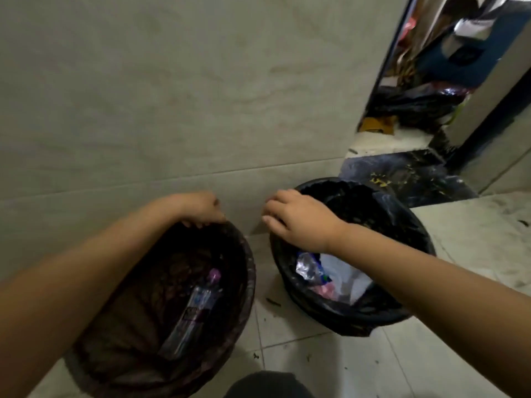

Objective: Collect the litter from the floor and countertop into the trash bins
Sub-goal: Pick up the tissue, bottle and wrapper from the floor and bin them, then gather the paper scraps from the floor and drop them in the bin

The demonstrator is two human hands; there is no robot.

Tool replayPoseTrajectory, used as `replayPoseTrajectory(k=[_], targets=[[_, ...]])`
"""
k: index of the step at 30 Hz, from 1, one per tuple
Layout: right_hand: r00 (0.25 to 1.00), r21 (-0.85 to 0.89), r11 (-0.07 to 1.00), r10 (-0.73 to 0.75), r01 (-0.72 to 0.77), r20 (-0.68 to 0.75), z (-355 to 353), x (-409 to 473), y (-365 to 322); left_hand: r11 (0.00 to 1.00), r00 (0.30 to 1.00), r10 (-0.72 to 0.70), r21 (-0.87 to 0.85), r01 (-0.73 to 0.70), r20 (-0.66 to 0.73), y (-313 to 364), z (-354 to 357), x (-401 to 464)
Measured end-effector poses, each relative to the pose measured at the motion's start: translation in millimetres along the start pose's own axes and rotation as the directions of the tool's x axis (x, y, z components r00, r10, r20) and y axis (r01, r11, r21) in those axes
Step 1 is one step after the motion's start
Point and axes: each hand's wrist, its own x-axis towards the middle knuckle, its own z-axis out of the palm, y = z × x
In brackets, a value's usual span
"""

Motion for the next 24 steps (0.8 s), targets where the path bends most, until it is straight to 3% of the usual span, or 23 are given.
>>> replayPoseTrajectory(k=[3, 6, 8, 13, 18, 21, 24], targets=[[0.972, 0.063, 0.975, 0.217, -0.212, -0.088, -24, -38, 69, 0.983, 0.965, 0.181, 0.06, -0.172, -0.19, 91, -21, 3], [0.908, 0.08, 0.915, 0.403, -0.396, -0.115, -45, -110, 147, 0.928, 0.854, 0.366, 0.074, -0.366, -0.369, 204, -1, 7], [0.85, 0.056, 0.856, 0.517, -0.514, -0.099, -53, -174, 196, 0.882, 0.797, 0.454, 0.072, -0.466, -0.398, 279, 26, 11], [0.655, 0.012, 0.655, 0.755, -0.755, 0.02, -34, -358, 296, 0.795, 0.777, 0.604, 0.058, -0.604, -0.18, 451, 125, 33], [0.467, 0.033, 0.471, 0.861, -0.882, 0.202, 45, -482, 358, 0.83, 0.834, 0.552, 0.098, -0.55, 0.01, 559, 241, 72], [0.444, 0.065, 0.449, 0.834, -0.891, 0.328, 104, -518, 381, 0.872, 0.884, 0.464, 0.149, -0.467, 0.056, 586, 299, 106], [0.462, 0.088, 0.469, 0.791, -0.879, 0.403, 149, -541, 393, 0.905, 0.93, 0.367, 0.227, -0.361, 0.016, 596, 336, 138]])
